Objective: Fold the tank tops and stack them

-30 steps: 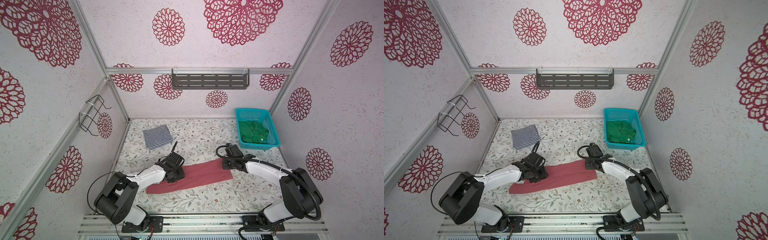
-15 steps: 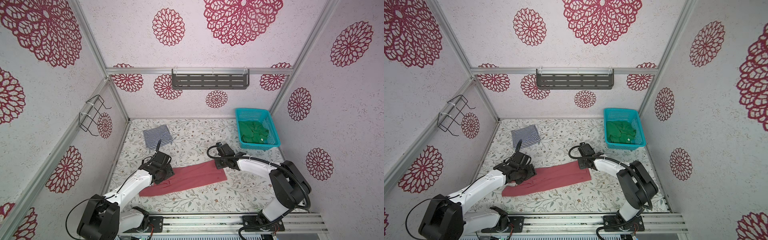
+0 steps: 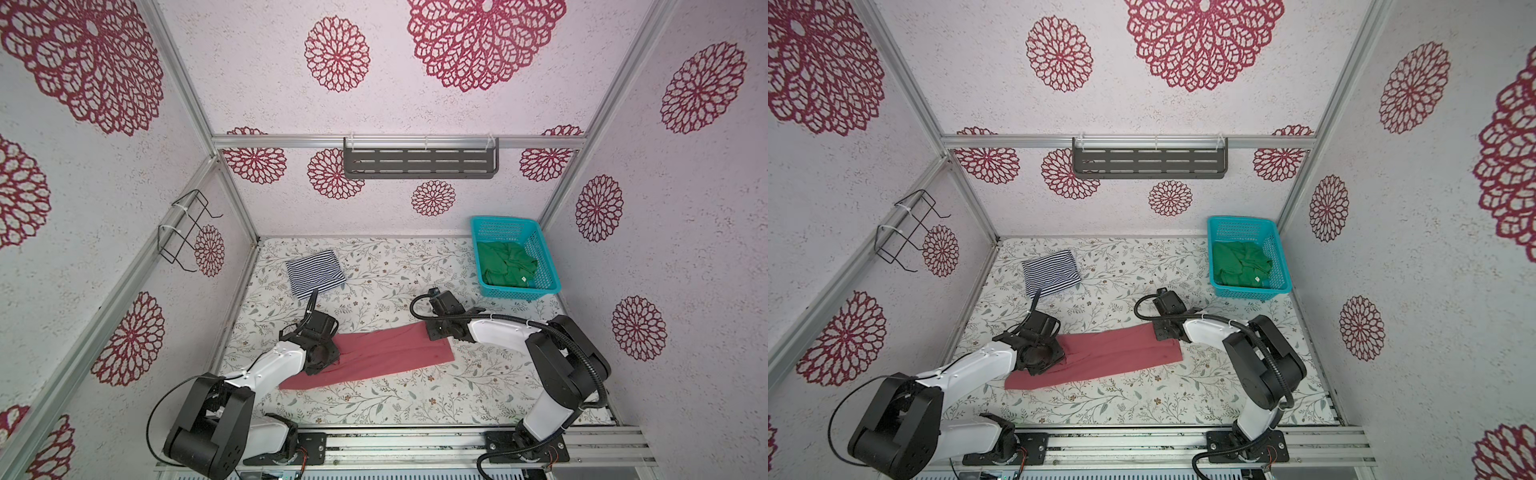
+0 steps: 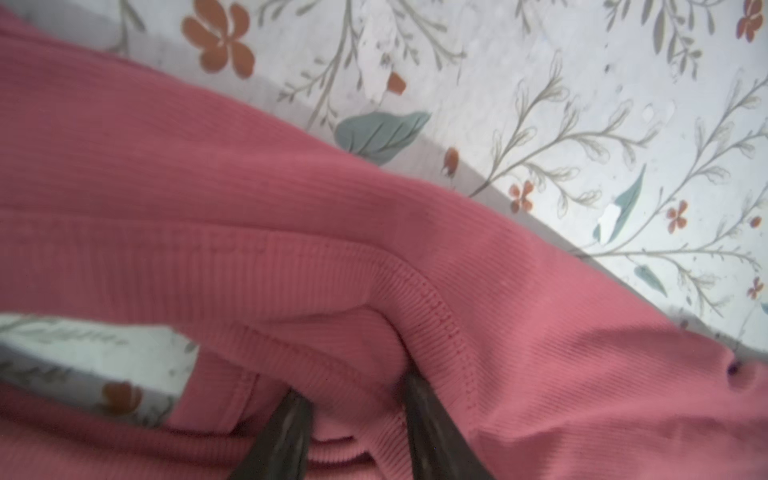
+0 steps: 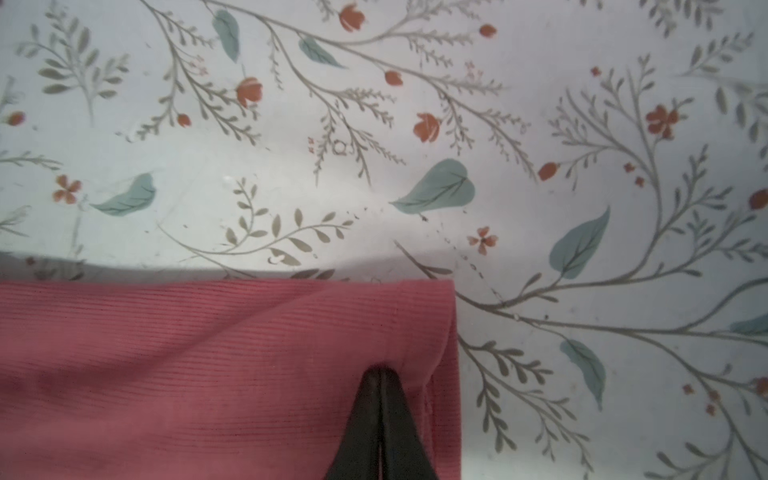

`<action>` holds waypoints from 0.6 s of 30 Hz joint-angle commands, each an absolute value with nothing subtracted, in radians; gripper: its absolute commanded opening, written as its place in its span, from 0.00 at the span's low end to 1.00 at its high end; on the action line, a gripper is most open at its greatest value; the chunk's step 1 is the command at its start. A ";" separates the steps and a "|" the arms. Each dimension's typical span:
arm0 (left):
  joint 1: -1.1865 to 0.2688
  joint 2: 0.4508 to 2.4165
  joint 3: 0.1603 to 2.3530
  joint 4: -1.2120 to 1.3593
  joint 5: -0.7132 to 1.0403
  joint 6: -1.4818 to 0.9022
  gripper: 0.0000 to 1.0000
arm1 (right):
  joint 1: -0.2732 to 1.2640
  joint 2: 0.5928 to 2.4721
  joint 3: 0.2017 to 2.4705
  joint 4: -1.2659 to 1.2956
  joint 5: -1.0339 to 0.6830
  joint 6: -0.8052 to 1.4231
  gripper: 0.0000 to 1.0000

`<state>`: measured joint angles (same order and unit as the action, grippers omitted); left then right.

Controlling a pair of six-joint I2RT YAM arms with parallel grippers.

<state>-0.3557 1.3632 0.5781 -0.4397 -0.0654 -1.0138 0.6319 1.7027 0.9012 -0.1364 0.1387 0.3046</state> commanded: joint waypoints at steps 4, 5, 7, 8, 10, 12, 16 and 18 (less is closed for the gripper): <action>-0.333 1.693 0.696 -0.273 -0.003 -0.885 0.38 | 0.615 1.665 0.818 -0.258 0.178 0.474 0.03; -0.335 1.749 0.757 -0.278 0.008 -0.851 0.38 | 0.615 1.637 0.782 -0.274 0.174 0.505 0.04; -0.341 1.853 0.873 -0.283 0.044 -0.800 0.37 | 0.617 1.574 0.707 -0.308 0.160 0.562 0.05; -0.347 1.906 0.939 -0.290 0.058 -0.770 0.37 | 0.620 1.536 0.667 -0.323 0.146 0.589 0.05; -0.363 2.019 1.071 -0.322 0.078 -0.720 0.37 | 0.632 1.467 0.598 -0.339 0.096 0.635 0.06; -0.380 2.099 1.224 -0.364 0.112 -0.668 0.39 | 0.661 1.403 0.552 -0.342 0.036 0.675 0.08; -0.433 2.296 1.593 -0.506 0.199 -0.507 0.45 | 0.738 1.264 0.581 -0.415 0.035 0.692 0.12; -0.457 2.395 1.804 -0.619 0.234 -0.403 0.49 | 0.741 1.206 0.632 -0.481 0.091 0.653 0.15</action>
<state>-0.4095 2.2612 1.6535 -0.3836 0.1284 -0.5858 0.7288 1.2751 0.5804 -0.3252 0.0731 0.6407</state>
